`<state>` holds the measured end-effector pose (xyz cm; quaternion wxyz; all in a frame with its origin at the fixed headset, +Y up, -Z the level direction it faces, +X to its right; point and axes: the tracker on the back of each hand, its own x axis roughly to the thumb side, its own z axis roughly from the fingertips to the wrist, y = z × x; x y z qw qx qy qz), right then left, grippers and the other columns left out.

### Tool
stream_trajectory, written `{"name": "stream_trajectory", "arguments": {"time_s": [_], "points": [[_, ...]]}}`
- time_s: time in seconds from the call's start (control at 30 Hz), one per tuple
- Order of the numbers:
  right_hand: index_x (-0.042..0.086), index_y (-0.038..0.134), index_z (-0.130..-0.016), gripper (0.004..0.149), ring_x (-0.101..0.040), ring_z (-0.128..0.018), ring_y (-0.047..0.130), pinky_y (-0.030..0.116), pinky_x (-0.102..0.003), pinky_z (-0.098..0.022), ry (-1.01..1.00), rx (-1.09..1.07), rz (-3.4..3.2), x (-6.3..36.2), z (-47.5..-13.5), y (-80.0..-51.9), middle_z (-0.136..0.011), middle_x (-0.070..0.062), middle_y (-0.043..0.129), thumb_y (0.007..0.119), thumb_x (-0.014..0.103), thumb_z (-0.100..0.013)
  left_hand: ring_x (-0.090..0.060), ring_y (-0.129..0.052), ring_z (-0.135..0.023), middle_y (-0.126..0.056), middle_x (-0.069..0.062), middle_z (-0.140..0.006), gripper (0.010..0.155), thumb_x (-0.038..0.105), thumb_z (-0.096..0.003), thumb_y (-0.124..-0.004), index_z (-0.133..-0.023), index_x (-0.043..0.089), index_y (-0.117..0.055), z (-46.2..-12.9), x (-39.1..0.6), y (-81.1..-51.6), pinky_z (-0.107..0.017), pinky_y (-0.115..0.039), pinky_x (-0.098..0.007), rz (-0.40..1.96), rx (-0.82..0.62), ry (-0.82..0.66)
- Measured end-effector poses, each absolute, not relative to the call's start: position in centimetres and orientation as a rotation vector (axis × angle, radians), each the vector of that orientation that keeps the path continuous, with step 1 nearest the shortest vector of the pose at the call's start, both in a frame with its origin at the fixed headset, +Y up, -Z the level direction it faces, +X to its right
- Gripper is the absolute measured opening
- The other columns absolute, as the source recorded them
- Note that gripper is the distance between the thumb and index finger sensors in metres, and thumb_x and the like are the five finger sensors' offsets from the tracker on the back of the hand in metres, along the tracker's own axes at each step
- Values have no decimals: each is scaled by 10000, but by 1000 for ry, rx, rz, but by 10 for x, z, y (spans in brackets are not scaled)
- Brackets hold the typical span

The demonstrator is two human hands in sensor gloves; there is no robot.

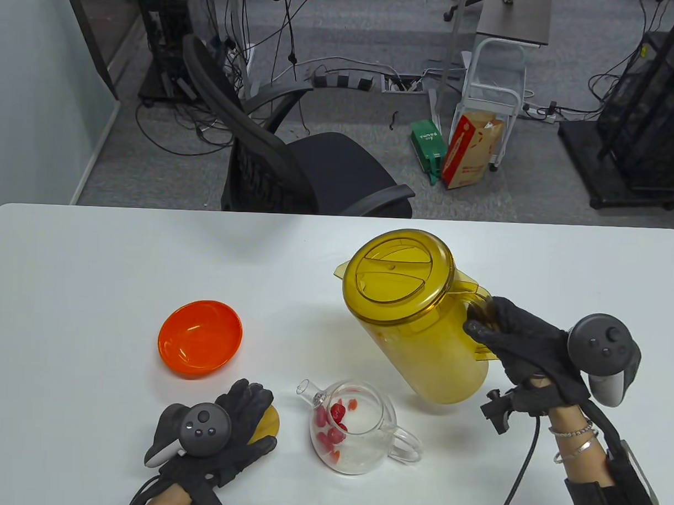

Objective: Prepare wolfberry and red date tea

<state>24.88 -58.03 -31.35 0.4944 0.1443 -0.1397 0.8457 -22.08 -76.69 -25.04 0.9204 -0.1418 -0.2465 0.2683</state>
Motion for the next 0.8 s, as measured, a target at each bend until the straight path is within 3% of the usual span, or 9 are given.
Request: {"name": "stream_trajectory", "arguments": {"time_s": [0.8], "points": [[82, 858, -851, 447, -432, -709, 919, 691, -599, -610, -439, 94, 1626, 240, -388, -682, -773, -190, 915, 930, 308, -472, -428, -164, -1108, -283, -198, -1213, 761, 519, -590, -661, -1124, 131, -283, -251, -222, -767, -730, -215, -603, 558, -297, -499]]}}
